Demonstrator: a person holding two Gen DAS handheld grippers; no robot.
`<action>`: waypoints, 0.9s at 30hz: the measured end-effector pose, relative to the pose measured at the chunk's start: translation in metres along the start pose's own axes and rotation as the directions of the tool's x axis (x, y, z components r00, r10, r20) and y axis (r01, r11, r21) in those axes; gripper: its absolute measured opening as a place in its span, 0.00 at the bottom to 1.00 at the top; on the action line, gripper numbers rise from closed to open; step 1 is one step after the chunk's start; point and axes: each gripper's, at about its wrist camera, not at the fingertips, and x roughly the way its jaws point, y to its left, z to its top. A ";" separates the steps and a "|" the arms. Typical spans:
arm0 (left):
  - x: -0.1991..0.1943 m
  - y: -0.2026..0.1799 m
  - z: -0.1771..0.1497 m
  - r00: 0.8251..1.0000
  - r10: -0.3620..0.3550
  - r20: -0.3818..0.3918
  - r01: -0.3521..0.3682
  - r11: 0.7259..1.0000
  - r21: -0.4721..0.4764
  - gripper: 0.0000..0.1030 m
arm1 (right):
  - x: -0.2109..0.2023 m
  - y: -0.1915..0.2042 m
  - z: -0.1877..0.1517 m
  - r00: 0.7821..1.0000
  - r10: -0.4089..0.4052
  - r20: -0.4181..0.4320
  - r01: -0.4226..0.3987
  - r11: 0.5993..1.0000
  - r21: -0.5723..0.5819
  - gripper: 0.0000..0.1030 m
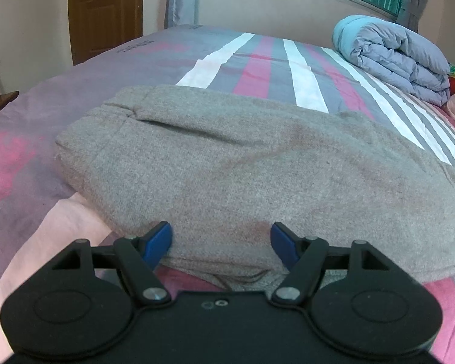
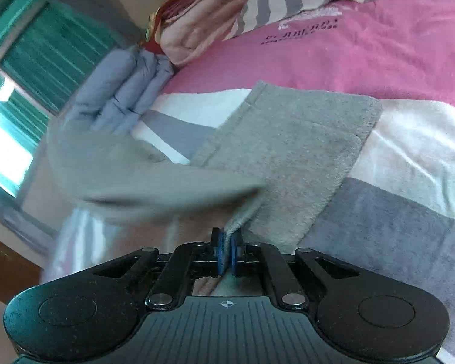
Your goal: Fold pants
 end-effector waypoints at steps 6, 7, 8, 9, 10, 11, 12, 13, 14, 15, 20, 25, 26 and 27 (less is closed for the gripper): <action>0.000 -0.001 0.000 1.000 0.003 -0.003 -0.003 1.000 0.000 0.63 | -0.001 0.003 0.014 0.999 -0.010 0.044 0.014 0.996 -0.084 0.14; 0.000 -0.001 0.000 1.000 0.003 -0.002 -0.003 1.000 0.000 0.63 | -0.002 0.000 0.016 0.998 -0.016 0.060 0.020 0.997 -0.072 0.16; 0.000 0.000 0.000 1.000 0.003 -0.001 -0.003 1.000 0.000 0.63 | -0.003 -0.005 0.019 0.997 -0.022 0.075 0.025 0.999 -0.044 0.20; 0.000 -0.001 0.000 1.000 0.004 0.001 -0.004 1.000 0.000 0.63 | -0.005 -0.012 0.019 0.996 -0.016 0.082 0.017 1.000 -0.010 0.21; 0.000 0.000 0.001 1.000 0.004 0.001 -0.004 1.000 0.001 0.63 | -0.005 -0.018 0.022 0.996 -0.008 0.086 0.007 1.000 0.017 0.21; 0.000 -0.001 0.001 1.000 0.005 0.002 -0.005 1.000 0.001 0.63 | -0.005 -0.023 0.025 0.996 -0.009 0.088 0.006 0.999 0.033 0.21; 0.001 -0.001 0.001 1.000 0.006 0.003 -0.006 1.000 0.001 0.63 | -0.005 -0.028 0.027 0.996 -0.007 0.093 0.002 0.999 0.049 0.21; 0.001 -0.001 0.001 1.000 0.007 0.003 -0.007 1.000 0.001 0.63 | -0.005 -0.034 0.029 0.995 0.005 0.098 -0.012 0.997 0.075 0.21; 0.001 -0.001 0.000 1.000 0.008 0.003 -0.008 1.000 0.001 0.63 | -0.007 -0.040 0.033 0.995 0.020 0.095 -0.030 0.994 0.110 0.21; 0.001 -0.002 0.000 1.000 0.010 0.002 -0.010 1.000 0.002 0.63 | -0.003 -0.045 0.035 0.996 0.033 0.089 -0.045 0.990 0.137 0.21; 0.001 -0.003 0.001 1.000 0.010 -0.007 -0.010 1.000 0.004 0.64 | -0.009 -0.034 0.058 0.997 0.012 0.077 -0.016 0.998 0.055 0.03; 0.002 -0.003 0.000 1.000 0.009 -0.004 -0.009 1.000 0.000 0.64 | -0.062 -0.023 0.043 0.986 0.062 0.156 -0.068 0.997 0.034 0.03; 0.002 -0.004 0.000 1.000 0.012 -0.006 -0.012 1.000 0.001 0.64 | -0.062 -0.028 0.037 0.987 0.052 0.149 -0.061 0.997 0.056 0.03; 0.002 -0.004 0.000 1.000 0.014 -0.008 -0.014 1.000 0.003 0.64 | -0.056 -0.035 0.033 0.991 0.031 0.131 -0.040 0.997 0.070 0.04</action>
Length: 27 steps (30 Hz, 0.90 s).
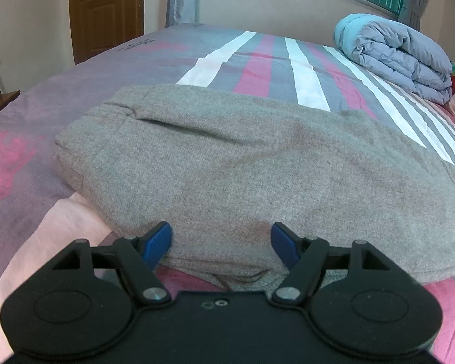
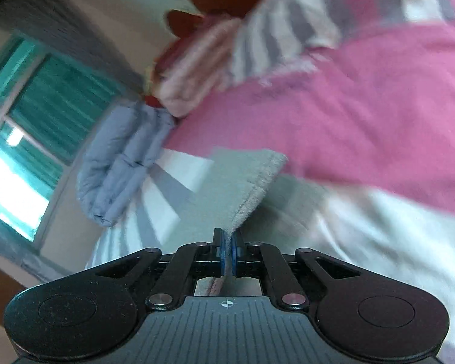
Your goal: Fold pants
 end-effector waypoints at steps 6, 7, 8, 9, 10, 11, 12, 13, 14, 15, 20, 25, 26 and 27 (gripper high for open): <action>0.001 0.001 0.000 1.000 -0.007 -0.002 0.007 1.000 0.002 0.64 | 0.004 -0.021 0.001 0.999 0.040 -0.024 -0.039 0.998 0.054 0.16; 0.001 0.001 0.000 1.000 -0.006 0.002 0.006 1.000 0.001 0.64 | -0.003 -0.023 0.001 0.999 0.046 0.000 -0.046 0.998 0.049 0.18; 0.001 0.001 -0.001 1.000 -0.005 0.005 0.005 1.000 0.001 0.64 | -0.013 -0.026 0.002 0.999 0.042 0.022 -0.043 0.998 0.049 0.18; 0.001 0.000 -0.002 1.000 -0.004 0.008 0.004 1.000 0.001 0.64 | -0.020 -0.031 0.003 0.999 0.028 0.043 -0.031 0.997 0.064 0.18; 0.000 0.000 -0.003 1.000 -0.004 0.010 0.004 1.000 0.001 0.64 | -0.023 -0.039 0.003 0.998 0.020 0.053 -0.026 0.995 0.100 0.18; 0.000 0.000 -0.003 1.000 -0.004 0.010 0.004 1.000 0.001 0.64 | -0.025 -0.046 0.004 0.999 0.014 0.047 -0.020 0.992 0.127 0.17; 0.000 0.000 -0.003 1.000 -0.004 0.009 0.004 1.000 0.001 0.64 | -0.021 -0.050 0.004 0.999 0.015 0.032 -0.019 0.989 0.145 0.17; 0.000 0.000 -0.003 1.000 -0.005 0.007 0.005 1.000 0.001 0.64 | -0.017 -0.051 0.005 1.000 0.023 0.021 -0.026 0.988 0.152 0.17; -0.001 0.000 -0.002 1.000 -0.006 0.005 0.006 1.000 0.002 0.64 | -0.014 -0.050 0.006 1.000 0.026 0.016 -0.028 0.989 0.148 0.17; -0.001 0.000 -0.002 1.000 -0.006 0.003 0.006 1.000 0.002 0.64 | -0.010 -0.047 0.008 1.000 0.029 0.009 -0.030 0.990 0.135 0.17; 0.000 0.001 -0.001 1.000 -0.005 0.000 0.005 1.000 0.000 0.64 | 0.002 -0.048 0.012 0.999 0.030 -0.026 -0.027 0.992 0.124 0.17; 0.000 0.000 -0.001 1.000 -0.005 -0.001 0.005 1.000 0.002 0.64 | 0.010 -0.044 0.016 0.998 0.029 -0.054 -0.025 0.997 0.079 0.16; 0.000 0.000 0.000 1.000 -0.005 -0.002 0.005 1.000 0.002 0.64 | 0.013 -0.042 0.019 0.998 0.027 -0.063 -0.023 0.998 0.062 0.13; 0.000 0.000 0.000 1.000 -0.005 -0.003 0.005 1.000 0.002 0.64 | 0.017 -0.039 0.021 0.997 0.025 -0.073 -0.021 0.998 0.052 0.11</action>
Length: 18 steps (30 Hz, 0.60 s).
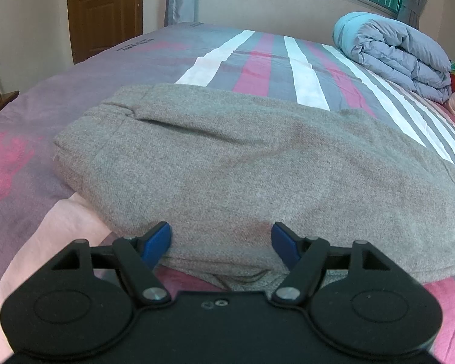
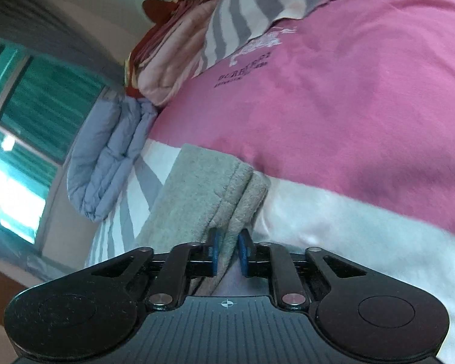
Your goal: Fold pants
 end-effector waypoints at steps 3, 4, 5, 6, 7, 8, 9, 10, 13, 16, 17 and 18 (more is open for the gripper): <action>0.000 0.000 0.000 1.000 -0.001 0.000 0.001 1.000 -0.002 0.64 | 0.002 0.006 0.007 1.000 0.012 -0.020 -0.013 0.999 -0.050 0.04; 0.000 0.000 0.000 1.000 -0.002 0.000 0.002 1.000 -0.002 0.64 | 0.001 0.006 0.007 1.000 0.019 -0.017 -0.020 0.998 -0.066 0.04; 0.000 0.000 0.000 1.000 -0.003 0.000 0.003 1.000 -0.002 0.64 | -0.001 0.008 0.008 1.000 0.023 -0.012 -0.024 0.997 -0.080 0.03; 0.000 0.001 0.000 1.000 -0.004 0.000 0.004 1.000 -0.001 0.64 | -0.008 0.009 0.010 0.999 0.037 0.015 -0.036 0.996 -0.087 0.03; 0.000 0.001 0.000 1.000 -0.006 -0.001 0.006 1.000 0.001 0.64 | -0.018 0.013 0.013 0.994 0.087 0.059 -0.081 0.992 -0.099 0.03; 0.001 0.002 0.000 1.000 -0.009 -0.001 0.009 1.000 0.001 0.64 | -0.025 0.018 0.013 0.989 0.118 0.091 -0.105 0.986 -0.132 0.02; 0.001 0.003 0.000 1.000 -0.012 -0.001 0.012 1.000 0.000 0.64 | -0.030 0.024 0.010 0.985 0.127 0.119 -0.104 0.977 -0.188 0.02; 0.001 0.003 0.000 1.000 -0.014 -0.001 0.014 1.000 0.000 0.64 | -0.027 0.023 0.007 0.987 0.104 0.119 -0.079 0.977 -0.200 0.02; 0.001 0.005 0.001 1.000 -0.019 -0.004 0.019 1.000 -0.001 0.64 | 0.004 -0.017 0.003 1.000 0.008 0.011 -0.008 1.000 -0.025 0.01; 0.002 0.007 0.000 1.000 -0.027 0.004 0.027 1.000 -0.001 0.65 | -0.010 -0.018 0.001 0.999 0.032 0.035 -0.033 0.999 0.014 0.06; 0.002 0.008 -0.001 1.000 -0.027 0.009 0.027 1.000 -0.002 0.65 | -0.018 -0.015 -0.001 0.998 0.018 0.065 -0.019 1.000 0.009 0.12; 0.002 0.007 -0.002 1.000 -0.026 0.013 0.026 1.000 -0.003 0.65 | -0.027 -0.011 -0.003 0.995 0.021 0.101 -0.022 1.000 0.008 0.13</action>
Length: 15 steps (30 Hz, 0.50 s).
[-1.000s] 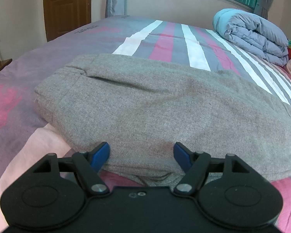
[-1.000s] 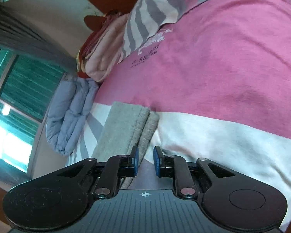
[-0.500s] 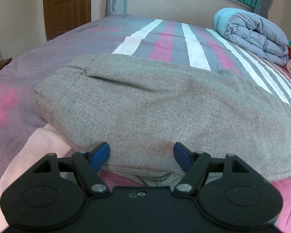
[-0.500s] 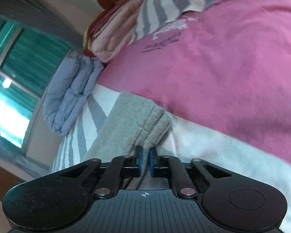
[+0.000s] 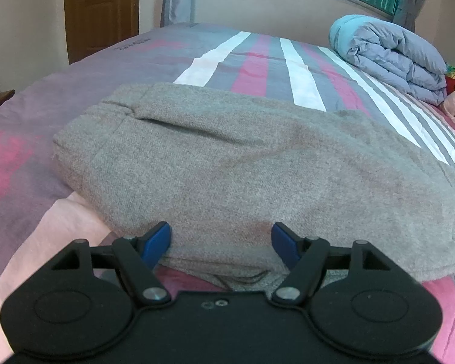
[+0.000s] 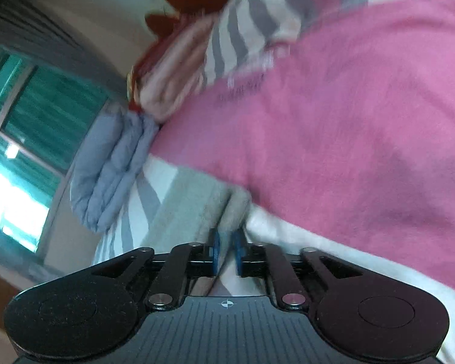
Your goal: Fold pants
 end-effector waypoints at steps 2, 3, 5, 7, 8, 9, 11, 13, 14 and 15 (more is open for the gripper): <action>0.000 -0.001 -0.001 1.000 0.005 0.005 -0.005 1.000 0.000 0.65 | -0.009 0.000 0.000 0.998 0.052 0.029 -0.053 0.998 0.043 0.15; 0.000 -0.001 -0.001 1.000 0.005 0.004 -0.005 1.000 0.000 0.65 | -0.008 -0.002 0.000 0.998 0.068 0.016 -0.069 0.995 0.076 0.16; -0.001 -0.001 -0.001 1.000 0.001 0.000 -0.001 1.000 0.000 0.65 | 0.000 -0.002 0.000 0.998 0.060 -0.022 -0.057 0.994 0.098 0.16; -0.002 0.000 -0.001 1.000 -0.004 -0.002 0.004 1.000 -0.001 0.65 | 0.010 -0.002 0.001 0.998 0.045 -0.047 -0.039 0.993 0.113 0.16; -0.002 0.000 -0.001 1.000 -0.005 -0.002 0.005 1.000 0.000 0.65 | 0.013 -0.002 0.006 0.997 0.046 -0.054 -0.040 0.992 0.121 0.16; -0.003 0.000 -0.001 1.000 -0.005 -0.003 0.005 1.000 -0.001 0.65 | 0.019 -0.002 0.006 0.997 0.036 -0.067 -0.028 0.992 0.119 0.16; -0.002 0.001 -0.001 1.000 -0.004 -0.002 0.004 1.000 -0.001 0.65 | 0.031 0.004 0.008 0.996 0.018 -0.087 -0.008 0.994 0.111 0.15; -0.002 0.001 0.000 1.000 -0.005 -0.001 0.005 1.000 -0.001 0.65 | 0.029 0.013 0.010 0.997 0.010 -0.082 -0.005 0.998 0.061 0.03; -0.002 0.001 0.000 1.000 -0.006 -0.001 0.006 1.000 -0.001 0.65 | 0.023 0.018 0.011 0.997 0.048 -0.063 -0.044 0.997 0.057 0.03; -0.002 0.001 -0.001 1.000 -0.006 0.000 0.006 1.000 -0.001 0.65 | 0.013 0.020 0.012 0.996 0.080 -0.037 -0.078 0.995 0.054 0.03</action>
